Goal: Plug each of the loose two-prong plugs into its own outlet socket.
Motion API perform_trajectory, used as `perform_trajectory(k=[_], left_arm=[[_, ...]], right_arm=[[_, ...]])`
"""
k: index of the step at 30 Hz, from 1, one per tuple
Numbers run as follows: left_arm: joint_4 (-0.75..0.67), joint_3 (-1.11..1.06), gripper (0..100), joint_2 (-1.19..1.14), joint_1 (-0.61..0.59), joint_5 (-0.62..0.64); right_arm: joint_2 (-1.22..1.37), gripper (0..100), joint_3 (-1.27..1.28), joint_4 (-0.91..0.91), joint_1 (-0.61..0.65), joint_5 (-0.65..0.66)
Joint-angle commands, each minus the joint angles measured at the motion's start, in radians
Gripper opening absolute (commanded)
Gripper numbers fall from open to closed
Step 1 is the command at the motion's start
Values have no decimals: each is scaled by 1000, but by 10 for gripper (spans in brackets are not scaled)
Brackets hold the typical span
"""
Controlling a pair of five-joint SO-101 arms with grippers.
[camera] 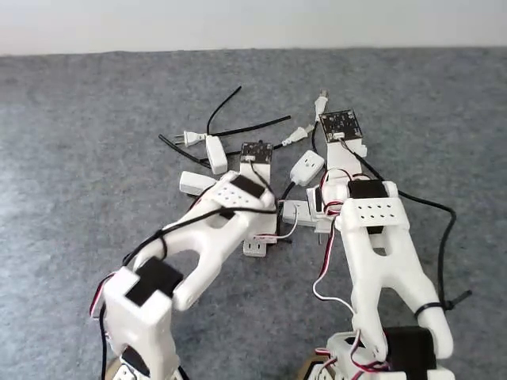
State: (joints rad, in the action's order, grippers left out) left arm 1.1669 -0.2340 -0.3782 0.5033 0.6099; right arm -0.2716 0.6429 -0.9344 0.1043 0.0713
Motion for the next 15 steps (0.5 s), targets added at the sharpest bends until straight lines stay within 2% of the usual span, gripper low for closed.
perform_trajectory(k=[1, 8, 15], left_arm=[[92, 101, 13, -60, 3, 9], [101, 85, 13, -51, -69, 5], [103, 7, 13, 11, -295, -60]], right_arm=[[-42, 9, -9, 25, -15, 8], [-42, 9, -9, 27, -10, 8], [-42, 9, 0, 41, -8, 8]])
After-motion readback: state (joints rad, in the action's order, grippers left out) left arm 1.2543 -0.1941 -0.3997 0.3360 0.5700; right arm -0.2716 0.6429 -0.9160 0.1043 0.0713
